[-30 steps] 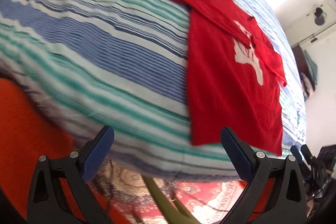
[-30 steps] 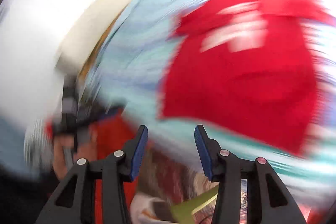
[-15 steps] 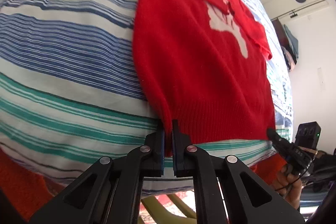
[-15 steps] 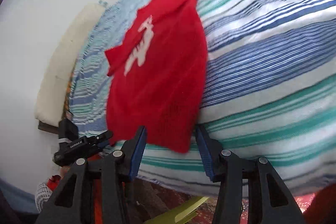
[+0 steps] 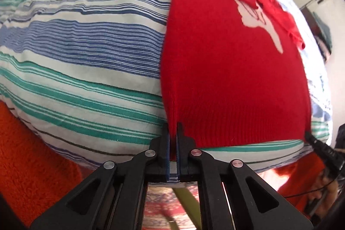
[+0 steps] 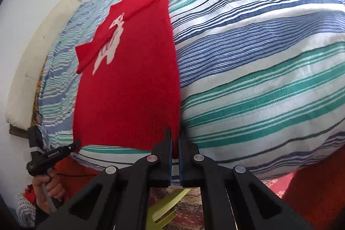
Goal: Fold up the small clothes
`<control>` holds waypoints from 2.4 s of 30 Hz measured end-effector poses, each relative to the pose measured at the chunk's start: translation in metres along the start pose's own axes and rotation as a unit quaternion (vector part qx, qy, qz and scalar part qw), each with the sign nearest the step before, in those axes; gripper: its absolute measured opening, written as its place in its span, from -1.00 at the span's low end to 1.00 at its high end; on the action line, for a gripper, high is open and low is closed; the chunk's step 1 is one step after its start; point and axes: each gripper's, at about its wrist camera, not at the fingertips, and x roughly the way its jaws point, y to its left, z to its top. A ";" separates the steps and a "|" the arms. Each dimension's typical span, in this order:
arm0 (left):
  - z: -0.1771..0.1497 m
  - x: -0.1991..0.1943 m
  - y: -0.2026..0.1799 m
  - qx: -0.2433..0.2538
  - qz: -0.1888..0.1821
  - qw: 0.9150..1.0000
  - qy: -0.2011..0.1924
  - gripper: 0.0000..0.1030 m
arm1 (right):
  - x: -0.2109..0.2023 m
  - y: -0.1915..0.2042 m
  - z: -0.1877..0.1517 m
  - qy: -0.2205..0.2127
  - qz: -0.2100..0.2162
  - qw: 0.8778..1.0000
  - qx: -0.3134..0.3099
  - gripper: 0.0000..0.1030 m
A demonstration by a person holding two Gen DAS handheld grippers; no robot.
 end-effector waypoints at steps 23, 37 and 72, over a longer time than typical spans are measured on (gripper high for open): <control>-0.003 0.013 -0.008 0.012 0.020 1.000 -0.001 -0.91 | 0.003 -0.004 -0.003 0.002 -0.018 1.000 -0.012 -0.96; -0.009 0.010 -0.014 0.036 0.046 0.998 -0.016 -0.87 | 0.003 -0.001 -0.003 -0.005 -0.025 0.999 -0.023 -0.95; 0.002 -0.061 0.056 -0.125 0.128 0.970 -0.165 0.59 | 0.051 0.153 0.160 -0.046 -0.208 0.858 -0.467 -0.05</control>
